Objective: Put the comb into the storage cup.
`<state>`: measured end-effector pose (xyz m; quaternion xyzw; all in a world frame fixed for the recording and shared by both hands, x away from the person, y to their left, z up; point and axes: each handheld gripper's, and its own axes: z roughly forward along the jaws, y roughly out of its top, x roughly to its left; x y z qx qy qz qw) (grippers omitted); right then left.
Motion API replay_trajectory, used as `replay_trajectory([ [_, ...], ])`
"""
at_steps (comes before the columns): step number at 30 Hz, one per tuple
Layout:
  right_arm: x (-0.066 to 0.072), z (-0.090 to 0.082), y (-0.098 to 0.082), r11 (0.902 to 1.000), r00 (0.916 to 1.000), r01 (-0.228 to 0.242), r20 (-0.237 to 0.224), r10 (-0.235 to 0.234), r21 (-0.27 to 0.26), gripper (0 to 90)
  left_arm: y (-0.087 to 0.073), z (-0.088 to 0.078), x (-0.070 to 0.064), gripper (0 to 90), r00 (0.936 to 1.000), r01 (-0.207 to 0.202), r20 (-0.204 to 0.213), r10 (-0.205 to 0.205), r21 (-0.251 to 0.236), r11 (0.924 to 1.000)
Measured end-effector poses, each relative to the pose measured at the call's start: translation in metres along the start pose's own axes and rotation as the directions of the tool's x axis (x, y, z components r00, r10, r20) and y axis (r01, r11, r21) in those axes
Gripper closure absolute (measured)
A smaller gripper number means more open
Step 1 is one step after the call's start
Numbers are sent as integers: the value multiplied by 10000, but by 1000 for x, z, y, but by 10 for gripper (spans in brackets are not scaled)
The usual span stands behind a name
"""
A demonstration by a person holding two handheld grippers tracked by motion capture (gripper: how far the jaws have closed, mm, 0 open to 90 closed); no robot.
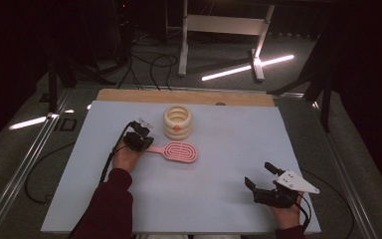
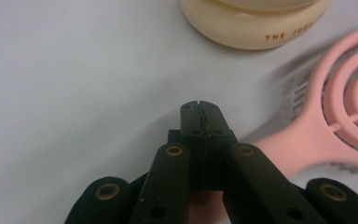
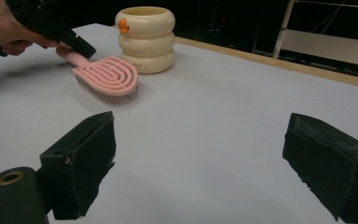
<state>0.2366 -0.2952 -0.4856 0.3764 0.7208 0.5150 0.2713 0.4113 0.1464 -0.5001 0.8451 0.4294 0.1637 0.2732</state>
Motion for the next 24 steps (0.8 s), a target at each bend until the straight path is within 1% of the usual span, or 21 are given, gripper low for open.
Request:
replay_trajectory([
  [4,0,0,0,10000,10000,6,2,-6,8,94,-3,-3,-1,900,9999,-75,74,75,111,9999],
  [15,1,0,0,10000,10000,17,-3,-17,18,94,-10,-10,-3,899,9991,-195,374,186,227,9996],
  [20,1,0,0,10000,10000,18,-14,-18,1,94,-13,-11,-6,899,9982,-277,540,261,274,9992],
  [24,1,0,0,10000,10000,14,-12,-14,4,94,-15,-12,-8,899,9965,-381,761,355,321,9988],
])
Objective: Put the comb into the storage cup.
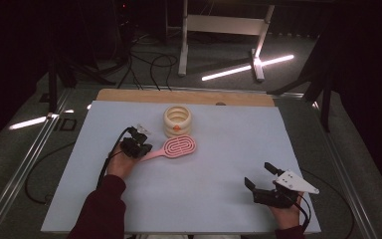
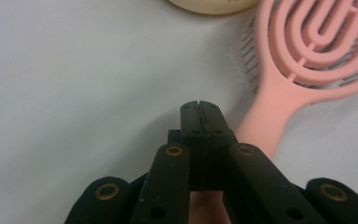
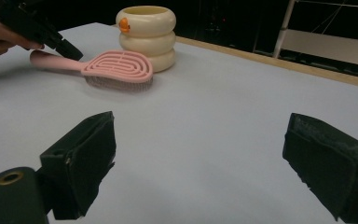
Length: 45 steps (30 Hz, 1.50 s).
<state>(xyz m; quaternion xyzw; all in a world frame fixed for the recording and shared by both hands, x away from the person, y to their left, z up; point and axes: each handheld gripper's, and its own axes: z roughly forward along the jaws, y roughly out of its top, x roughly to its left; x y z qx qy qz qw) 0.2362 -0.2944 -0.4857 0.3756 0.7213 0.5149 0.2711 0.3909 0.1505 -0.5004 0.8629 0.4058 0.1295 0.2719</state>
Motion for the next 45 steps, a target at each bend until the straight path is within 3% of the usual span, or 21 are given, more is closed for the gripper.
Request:
replay_trajectory([
  [15,0,0,0,10000,10000,12,20,-12,15,94,-8,-3,-8,899,9984,116,549,-118,36,9999],
  [25,1,1,0,10000,10000,44,3,-45,20,94,-13,-4,-13,898,9941,331,1036,-329,-6,9995],
  [35,1,1,0,10000,10000,37,-1,-37,47,94,-16,-7,-15,898,9926,303,1179,-298,-20,9995],
  [45,0,1,-1,10000,10000,44,-8,-44,54,94,-17,-10,-13,858,9955,452,844,-425,-293,9986],
])
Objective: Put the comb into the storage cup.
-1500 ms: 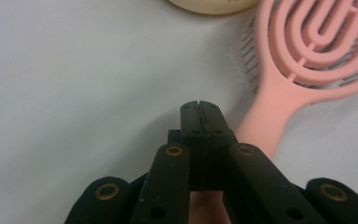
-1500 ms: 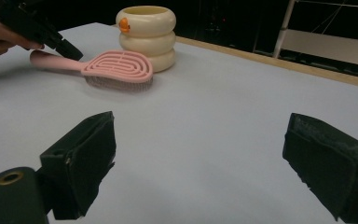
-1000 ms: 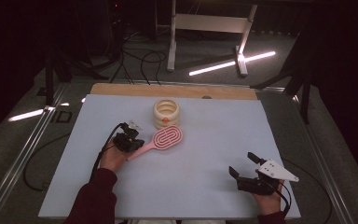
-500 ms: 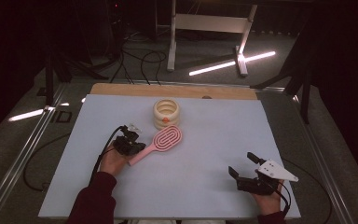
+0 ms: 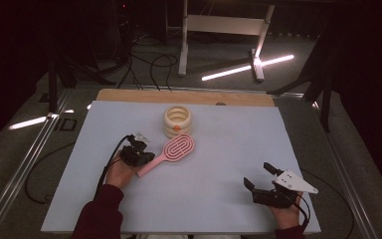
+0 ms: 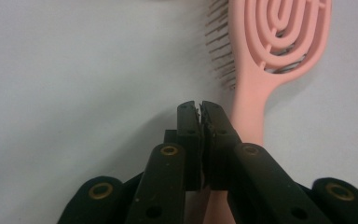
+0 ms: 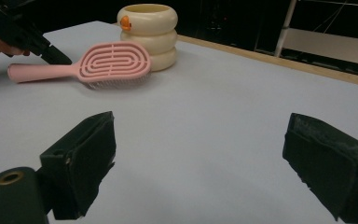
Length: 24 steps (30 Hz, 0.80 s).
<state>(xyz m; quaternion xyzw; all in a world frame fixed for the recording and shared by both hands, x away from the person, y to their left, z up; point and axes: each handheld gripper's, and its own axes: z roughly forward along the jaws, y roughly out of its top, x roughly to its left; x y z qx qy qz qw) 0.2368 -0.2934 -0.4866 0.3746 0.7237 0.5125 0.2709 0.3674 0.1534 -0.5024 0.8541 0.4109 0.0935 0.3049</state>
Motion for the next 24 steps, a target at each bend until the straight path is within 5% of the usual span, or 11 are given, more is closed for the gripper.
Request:
replay_trajectory([
  [6,0,0,0,10000,10000,-10,8,10,-10,94,-3,-13,3,780,9984,299,-464,-332,-697,9971],
  [9,0,0,0,10000,10000,-3,18,3,-25,94,-7,-25,2,736,9965,420,-654,-517,-1418,9890],
  [18,1,0,0,10000,10000,15,-12,-15,-33,94,-23,-69,-2,623,9893,76,-1364,-515,-3046,9525],
  [24,1,0,0,10000,10000,-3,-34,3,-51,94,-40,-96,-5,400,9792,-52,-1884,-755,-3951,9186],
])
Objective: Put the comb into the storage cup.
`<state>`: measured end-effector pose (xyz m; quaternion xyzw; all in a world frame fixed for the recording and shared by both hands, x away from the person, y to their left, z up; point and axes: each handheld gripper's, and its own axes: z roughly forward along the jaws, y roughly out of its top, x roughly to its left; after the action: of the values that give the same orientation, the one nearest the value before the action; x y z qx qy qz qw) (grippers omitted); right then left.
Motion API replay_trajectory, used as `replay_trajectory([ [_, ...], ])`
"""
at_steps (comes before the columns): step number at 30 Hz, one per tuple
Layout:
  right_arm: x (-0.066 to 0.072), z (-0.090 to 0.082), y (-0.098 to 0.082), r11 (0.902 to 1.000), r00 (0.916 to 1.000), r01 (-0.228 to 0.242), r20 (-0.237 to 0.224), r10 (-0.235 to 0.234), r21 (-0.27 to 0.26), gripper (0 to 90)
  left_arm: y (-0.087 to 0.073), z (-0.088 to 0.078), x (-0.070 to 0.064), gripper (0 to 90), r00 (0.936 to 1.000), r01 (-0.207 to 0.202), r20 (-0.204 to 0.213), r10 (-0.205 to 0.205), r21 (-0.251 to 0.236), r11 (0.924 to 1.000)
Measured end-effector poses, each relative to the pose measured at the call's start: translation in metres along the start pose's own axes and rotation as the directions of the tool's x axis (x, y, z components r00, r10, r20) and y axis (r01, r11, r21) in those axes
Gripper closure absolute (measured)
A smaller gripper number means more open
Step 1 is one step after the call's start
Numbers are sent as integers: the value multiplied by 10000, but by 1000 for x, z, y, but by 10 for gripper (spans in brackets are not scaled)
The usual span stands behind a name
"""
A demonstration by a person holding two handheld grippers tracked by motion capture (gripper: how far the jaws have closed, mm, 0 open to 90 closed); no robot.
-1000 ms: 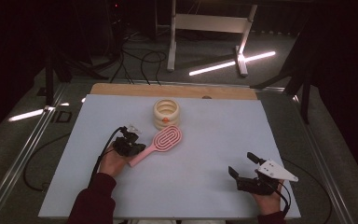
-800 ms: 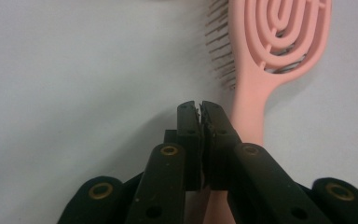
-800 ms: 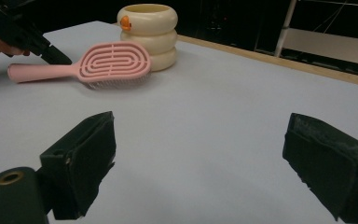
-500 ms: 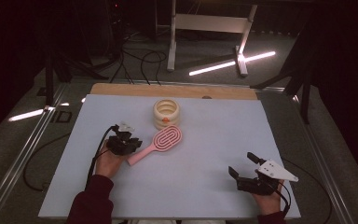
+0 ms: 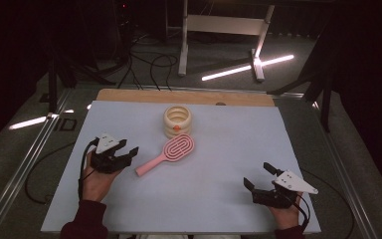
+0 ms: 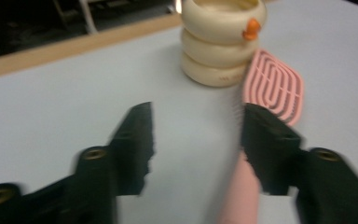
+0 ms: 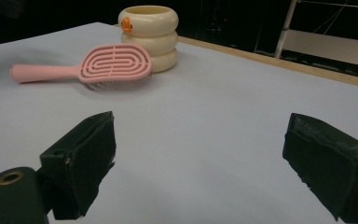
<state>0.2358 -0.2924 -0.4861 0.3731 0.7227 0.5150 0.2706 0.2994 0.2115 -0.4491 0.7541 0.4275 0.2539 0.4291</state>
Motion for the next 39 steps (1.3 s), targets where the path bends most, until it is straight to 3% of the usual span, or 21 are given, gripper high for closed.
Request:
replay_trajectory([
  [6,1,0,0,10000,10000,20,-15,-20,-55,94,-14,-29,3,200,9994,-163,-326,139,-735,9972],
  [11,4,-1,2,9999,9999,54,-101,-55,-132,94,-26,-46,5,136,9991,-75,-415,23,-1239,9923],
  [17,7,-1,4,9996,9996,178,-197,-182,-235,94,-33,-61,6,20,9991,-193,-408,142,-1271,9917],
  [22,7,-2,5,9993,9995,219,-234,-226,-304,93,-35,-65,8,0,9994,-160,-317,117,-1382,9903],
  [29,7,-2,4,9993,9995,248,-203,-254,-295,94,-36,-58,3,0,9987,-506,-144,494,-922,9945],
  [39,7,-2,3,9994,9994,232,-233,-239,-271,94,-30,-57,-3,6,9985,-540,70,546,-732,9959],
])
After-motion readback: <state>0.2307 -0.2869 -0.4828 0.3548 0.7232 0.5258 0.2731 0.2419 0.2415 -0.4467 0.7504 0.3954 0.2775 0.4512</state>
